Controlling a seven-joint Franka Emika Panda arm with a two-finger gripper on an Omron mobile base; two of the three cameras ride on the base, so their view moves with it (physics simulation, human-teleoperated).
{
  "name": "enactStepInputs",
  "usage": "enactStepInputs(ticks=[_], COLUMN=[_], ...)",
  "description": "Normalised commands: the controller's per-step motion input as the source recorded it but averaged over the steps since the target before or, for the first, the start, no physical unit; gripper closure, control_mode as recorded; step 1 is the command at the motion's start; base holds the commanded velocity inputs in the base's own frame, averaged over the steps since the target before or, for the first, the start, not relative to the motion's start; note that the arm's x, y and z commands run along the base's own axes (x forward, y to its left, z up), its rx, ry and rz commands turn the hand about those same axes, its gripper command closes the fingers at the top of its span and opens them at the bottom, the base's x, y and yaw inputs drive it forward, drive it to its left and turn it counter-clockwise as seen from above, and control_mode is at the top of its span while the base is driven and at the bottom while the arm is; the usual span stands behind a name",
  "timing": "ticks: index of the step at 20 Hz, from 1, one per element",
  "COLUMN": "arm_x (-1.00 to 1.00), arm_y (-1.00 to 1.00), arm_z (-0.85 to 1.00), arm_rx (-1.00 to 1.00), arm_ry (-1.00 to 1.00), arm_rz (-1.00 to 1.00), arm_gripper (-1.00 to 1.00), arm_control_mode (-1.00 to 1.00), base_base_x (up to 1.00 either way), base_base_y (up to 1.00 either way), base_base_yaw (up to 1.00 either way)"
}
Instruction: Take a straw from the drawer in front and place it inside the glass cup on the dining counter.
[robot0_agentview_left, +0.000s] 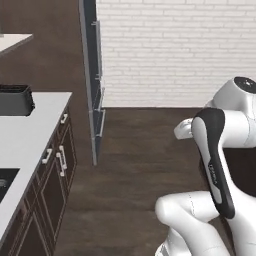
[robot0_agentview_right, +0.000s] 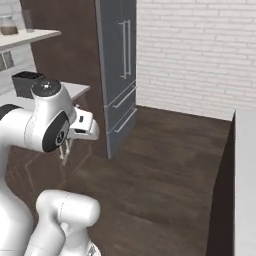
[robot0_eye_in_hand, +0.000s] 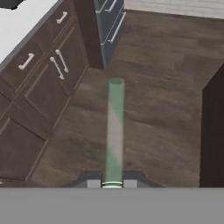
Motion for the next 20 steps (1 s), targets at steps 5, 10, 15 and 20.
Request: enactStepInputs(ticks=[5,10,15,20], arm_x=[0.00,0.00,0.00,0.00], arm_y=[0.00,0.00,0.00,0.00], arm_z=[0.00,0.00,0.00,0.00], arm_rx=[0.00,0.00,0.00,0.00], arm_ry=[0.00,0.00,0.00,0.00], arm_rz=[0.00,0.00,0.00,0.00], arm_gripper=[1.00,1.00,1.00,1.00], arm_control_mode=[1.00,1.00,1.00,1.00], base_base_x=[1.00,1.00,1.00,1.00], base_base_y=[0.13,0.15,0.23,0.26], base_base_yaw=[-0.25,-0.26,-0.29,-0.31])
